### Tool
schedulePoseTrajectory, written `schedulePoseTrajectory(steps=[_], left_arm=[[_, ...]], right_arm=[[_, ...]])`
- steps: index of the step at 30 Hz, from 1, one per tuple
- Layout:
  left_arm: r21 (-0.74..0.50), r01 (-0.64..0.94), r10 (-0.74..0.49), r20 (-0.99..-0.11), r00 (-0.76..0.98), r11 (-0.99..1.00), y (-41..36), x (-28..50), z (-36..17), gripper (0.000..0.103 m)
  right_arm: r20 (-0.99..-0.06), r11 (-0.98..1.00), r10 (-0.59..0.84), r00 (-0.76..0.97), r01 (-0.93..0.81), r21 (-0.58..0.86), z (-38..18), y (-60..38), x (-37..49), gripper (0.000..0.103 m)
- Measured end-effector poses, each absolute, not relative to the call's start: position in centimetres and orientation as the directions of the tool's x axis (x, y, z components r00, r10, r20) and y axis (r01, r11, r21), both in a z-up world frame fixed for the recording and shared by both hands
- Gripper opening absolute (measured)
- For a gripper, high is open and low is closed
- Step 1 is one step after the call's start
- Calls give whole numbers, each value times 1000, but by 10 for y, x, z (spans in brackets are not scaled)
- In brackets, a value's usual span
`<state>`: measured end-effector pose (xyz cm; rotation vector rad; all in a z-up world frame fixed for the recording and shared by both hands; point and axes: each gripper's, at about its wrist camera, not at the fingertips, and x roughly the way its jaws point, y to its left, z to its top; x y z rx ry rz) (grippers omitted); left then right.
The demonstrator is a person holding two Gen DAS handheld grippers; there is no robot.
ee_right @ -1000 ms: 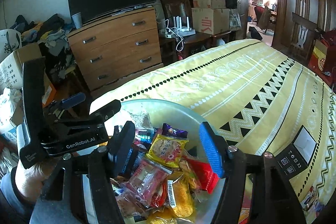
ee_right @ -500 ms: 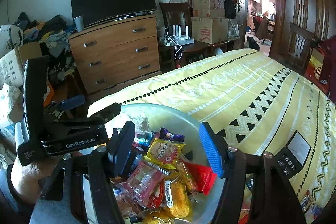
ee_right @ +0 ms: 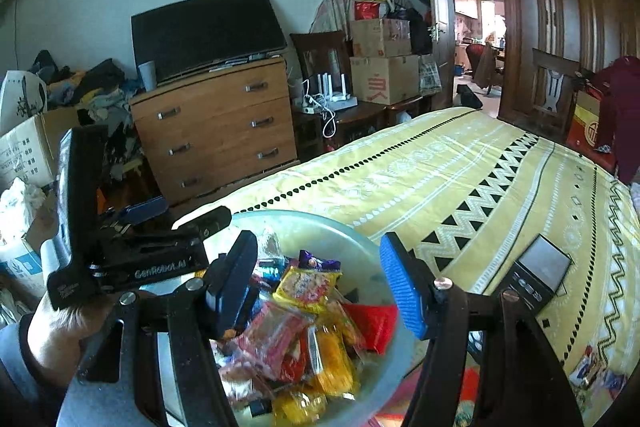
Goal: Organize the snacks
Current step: 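Move both tools back toward the snacks on the bed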
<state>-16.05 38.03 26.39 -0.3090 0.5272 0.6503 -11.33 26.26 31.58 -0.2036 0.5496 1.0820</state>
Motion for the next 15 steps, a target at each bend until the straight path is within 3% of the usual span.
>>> schedulePoseTrajectory(steps=[5, 9, 12, 15], left_arm=[[-53, -490, 410, -474, 779, 870, 305, -158, 276, 103], [-37, -252, 210, -449, 869, 967, 210, -152, 276, 103], [-6, -6, 2, -484, 875, 1000, 128, -146, 258, 103], [-44, 187, -177, -589, 789, 981, 69, -129, 222, 103]], right_arm=[[-478, 518, 784, 397, -842, 151, 299, 164, -126, 67], [-517, 669, 695, 499, -713, 211, 253, 47, -130, 67], [-618, 798, 558, 554, -563, 217, 209, -39, -129, 67], [-708, 862, 476, 522, -435, 259, 169, -104, -126, 67]])
